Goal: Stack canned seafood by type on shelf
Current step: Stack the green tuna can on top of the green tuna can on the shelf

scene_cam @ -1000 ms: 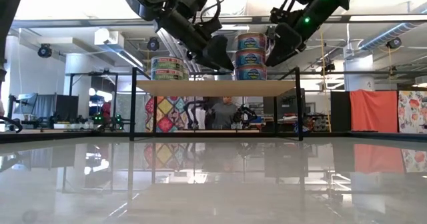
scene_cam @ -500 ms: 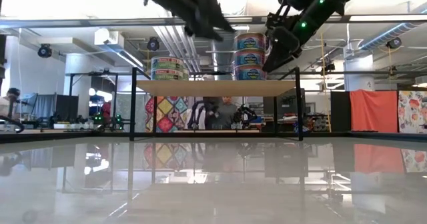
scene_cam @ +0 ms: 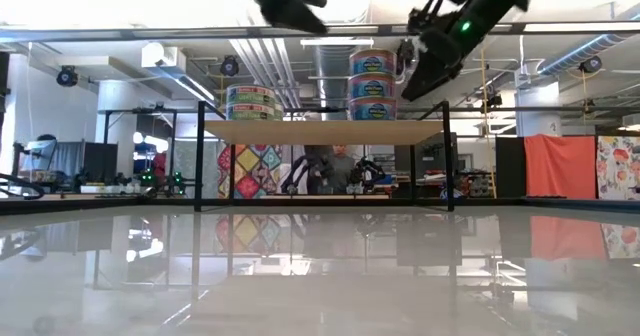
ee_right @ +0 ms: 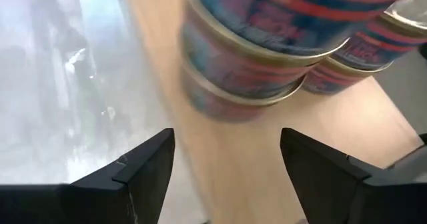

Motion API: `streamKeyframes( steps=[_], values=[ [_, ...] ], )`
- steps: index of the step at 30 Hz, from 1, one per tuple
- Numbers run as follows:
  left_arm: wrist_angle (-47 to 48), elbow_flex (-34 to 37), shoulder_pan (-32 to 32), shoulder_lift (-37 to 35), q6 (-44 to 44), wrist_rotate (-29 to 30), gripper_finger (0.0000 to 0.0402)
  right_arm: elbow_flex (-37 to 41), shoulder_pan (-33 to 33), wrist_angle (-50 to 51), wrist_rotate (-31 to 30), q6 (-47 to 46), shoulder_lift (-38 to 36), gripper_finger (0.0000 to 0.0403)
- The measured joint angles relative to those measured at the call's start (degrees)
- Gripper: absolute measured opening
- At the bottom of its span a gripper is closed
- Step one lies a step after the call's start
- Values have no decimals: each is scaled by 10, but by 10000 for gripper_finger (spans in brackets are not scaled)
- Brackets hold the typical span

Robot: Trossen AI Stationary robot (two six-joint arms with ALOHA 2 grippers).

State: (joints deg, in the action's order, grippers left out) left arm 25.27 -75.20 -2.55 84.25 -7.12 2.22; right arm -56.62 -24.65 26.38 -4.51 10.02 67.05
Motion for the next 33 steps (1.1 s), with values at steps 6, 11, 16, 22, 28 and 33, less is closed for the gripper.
streamKeyframes(
  steps=[6,11,16,22,28,33],
  values=[
    [123,0,67,-39,127,13,400,0,52,35,0,-75,-80,246],
    [186,0,135,-55,225,40,400,3,132,30,3,-151,-123,233],
    [229,0,211,-56,318,103,400,34,251,-14,1,-249,-113,224],
    [255,5,317,-50,425,119,400,101,409,-210,-13,-332,-36,225],
    [264,10,453,-34,563,123,400,96,514,-368,-112,-403,95,226],
    [273,11,565,-11,661,118,400,16,572,-405,-158,-463,221,226]
  ],
)
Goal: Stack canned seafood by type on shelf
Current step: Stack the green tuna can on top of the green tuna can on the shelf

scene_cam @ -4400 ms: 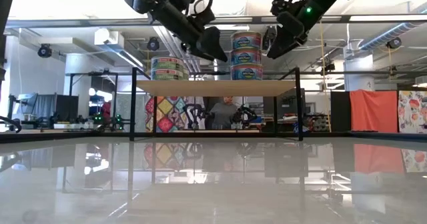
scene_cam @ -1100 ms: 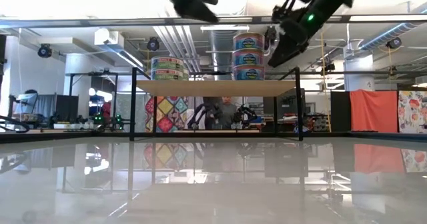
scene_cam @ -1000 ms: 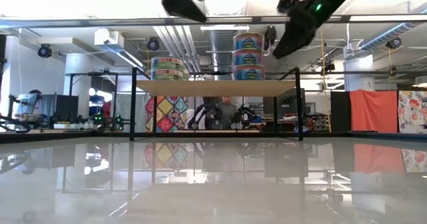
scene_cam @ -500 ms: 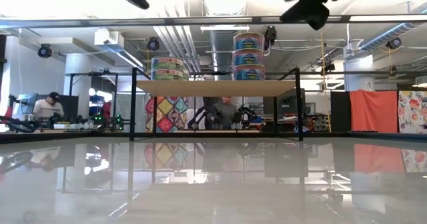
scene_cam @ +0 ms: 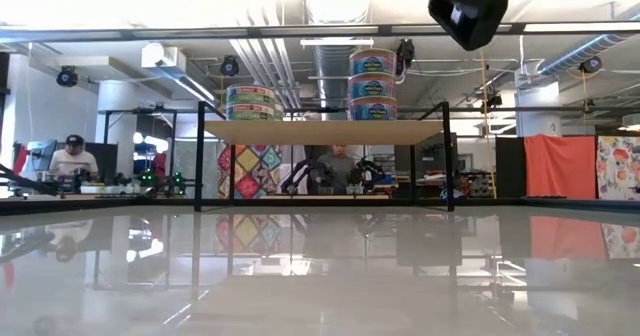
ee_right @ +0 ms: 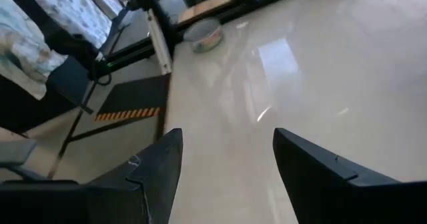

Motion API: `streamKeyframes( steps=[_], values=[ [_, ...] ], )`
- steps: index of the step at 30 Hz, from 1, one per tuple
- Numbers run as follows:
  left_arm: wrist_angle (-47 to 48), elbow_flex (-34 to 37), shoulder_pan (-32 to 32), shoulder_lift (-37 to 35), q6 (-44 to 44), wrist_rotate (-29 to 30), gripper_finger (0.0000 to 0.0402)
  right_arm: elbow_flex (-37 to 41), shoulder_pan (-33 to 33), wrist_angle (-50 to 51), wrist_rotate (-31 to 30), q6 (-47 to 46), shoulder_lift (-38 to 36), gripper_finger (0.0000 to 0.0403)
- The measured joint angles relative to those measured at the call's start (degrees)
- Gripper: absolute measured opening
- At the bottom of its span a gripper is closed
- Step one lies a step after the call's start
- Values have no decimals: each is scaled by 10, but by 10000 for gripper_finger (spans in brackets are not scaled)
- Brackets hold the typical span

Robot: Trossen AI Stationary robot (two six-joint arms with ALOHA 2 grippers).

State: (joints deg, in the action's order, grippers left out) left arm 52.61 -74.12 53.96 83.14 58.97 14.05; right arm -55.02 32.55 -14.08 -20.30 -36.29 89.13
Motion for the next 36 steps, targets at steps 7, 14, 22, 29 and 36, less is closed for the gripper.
streamKeyframes(
  steps=[7,14,22,29,36],
  values=[
    [5,0,98,29,144,18,400,-204,81,11,-67,5,190,226],
    [64,0,113,66,249,-38,400,-436,139,163,-160,24,320,226],
    [190,0,112,123,336,-187,400,-629,183,276,-245,24,426,226],
    [210,2,106,162,331,-251,400,-726,200,328,-249,28,481,226],
    [192,66,91,168,325,-300,400,-761,201,400,-254,27,485,226]
  ],
)
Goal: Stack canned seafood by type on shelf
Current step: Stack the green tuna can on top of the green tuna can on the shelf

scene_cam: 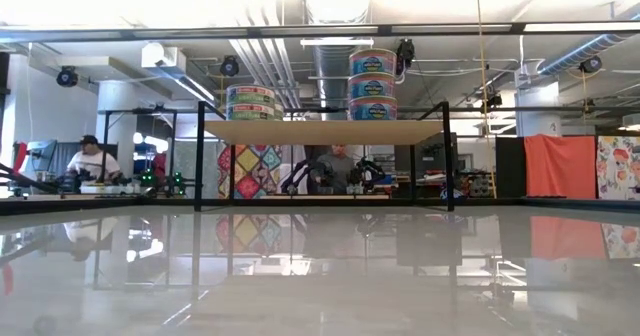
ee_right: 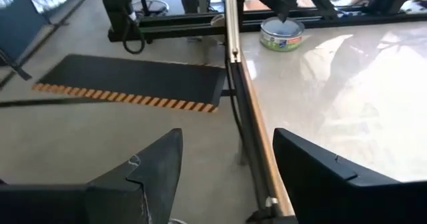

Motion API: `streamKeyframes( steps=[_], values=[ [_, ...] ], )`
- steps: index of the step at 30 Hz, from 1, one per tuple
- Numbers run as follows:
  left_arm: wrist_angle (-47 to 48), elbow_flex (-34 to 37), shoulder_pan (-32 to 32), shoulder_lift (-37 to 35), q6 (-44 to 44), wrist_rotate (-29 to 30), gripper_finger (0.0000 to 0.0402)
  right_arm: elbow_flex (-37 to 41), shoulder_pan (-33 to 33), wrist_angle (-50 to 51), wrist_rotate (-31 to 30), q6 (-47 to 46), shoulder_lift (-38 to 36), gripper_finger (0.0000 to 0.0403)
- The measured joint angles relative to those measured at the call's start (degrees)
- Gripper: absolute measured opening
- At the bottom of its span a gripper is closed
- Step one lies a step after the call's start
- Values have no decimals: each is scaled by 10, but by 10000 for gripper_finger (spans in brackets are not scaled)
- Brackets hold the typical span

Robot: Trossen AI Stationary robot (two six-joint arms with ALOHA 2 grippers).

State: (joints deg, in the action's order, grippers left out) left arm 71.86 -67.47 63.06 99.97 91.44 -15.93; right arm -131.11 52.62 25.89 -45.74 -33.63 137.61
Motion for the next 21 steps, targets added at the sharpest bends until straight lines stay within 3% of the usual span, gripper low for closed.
streamKeyframes(
  steps=[10,14,21],
  values=[
    [-69,69,-64,-11,-96,-26,400,0,-2,131,-16,8,-30,226],
    [-78,69,-122,-11,-166,27,400,0,-11,206,-43,8,-43,226],
    [-144,58,-237,-10,-310,121,400,0,-41,349,-37,-2,-70,226]
  ],
)
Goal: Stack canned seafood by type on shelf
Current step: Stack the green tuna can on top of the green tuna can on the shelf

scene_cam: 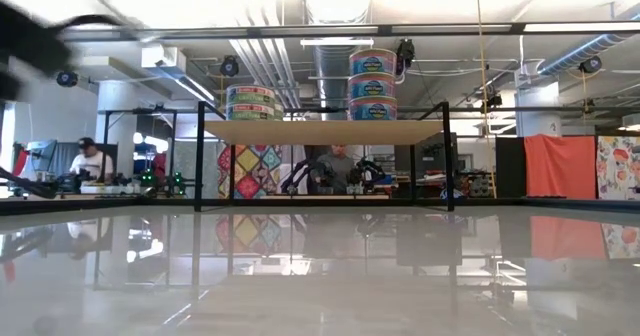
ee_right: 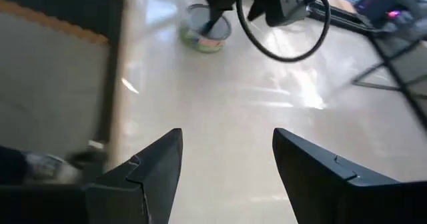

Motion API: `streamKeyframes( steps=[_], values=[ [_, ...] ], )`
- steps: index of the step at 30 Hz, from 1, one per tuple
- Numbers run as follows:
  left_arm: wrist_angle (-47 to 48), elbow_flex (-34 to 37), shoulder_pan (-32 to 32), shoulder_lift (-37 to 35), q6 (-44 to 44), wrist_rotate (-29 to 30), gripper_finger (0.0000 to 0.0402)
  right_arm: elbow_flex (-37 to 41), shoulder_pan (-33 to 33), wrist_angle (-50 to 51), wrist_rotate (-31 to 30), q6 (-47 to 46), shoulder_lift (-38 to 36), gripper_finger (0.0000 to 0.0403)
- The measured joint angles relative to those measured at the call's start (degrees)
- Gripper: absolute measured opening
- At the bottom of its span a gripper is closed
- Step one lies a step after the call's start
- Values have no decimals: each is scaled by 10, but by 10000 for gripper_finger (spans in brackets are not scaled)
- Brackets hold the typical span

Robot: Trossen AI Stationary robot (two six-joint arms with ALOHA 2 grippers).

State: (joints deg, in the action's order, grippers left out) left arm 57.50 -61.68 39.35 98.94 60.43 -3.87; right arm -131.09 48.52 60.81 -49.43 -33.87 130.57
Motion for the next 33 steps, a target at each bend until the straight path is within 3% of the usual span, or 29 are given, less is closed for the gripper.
streamKeyframes(
  steps=[5,10,12,17,22,26,33],
  values=[
    [-66,-17,-73,2,-111,110,400,0,-23,122,2,-38,-14,226],
    [-95,-39,-126,6,-203,288,400,1,-51,209,4,-62,-15,226],
    [-92,-59,-135,5,-221,333,400,1,-62,227,10,-57,-15,226],
    [-24,-117,-122,4,-228,343,400,3,-92,270,30,-22,-15,226],
    [41,-133,-83,3,-163,335,400,13,-128,282,29,42,-15,226],
    [55,-98,-47,3,-77,333,400,45,-163,287,27,91,-18,226],
    [-53,11,3,8,43,388,400,196,-230,280,27,106,-82,226]
  ],
)
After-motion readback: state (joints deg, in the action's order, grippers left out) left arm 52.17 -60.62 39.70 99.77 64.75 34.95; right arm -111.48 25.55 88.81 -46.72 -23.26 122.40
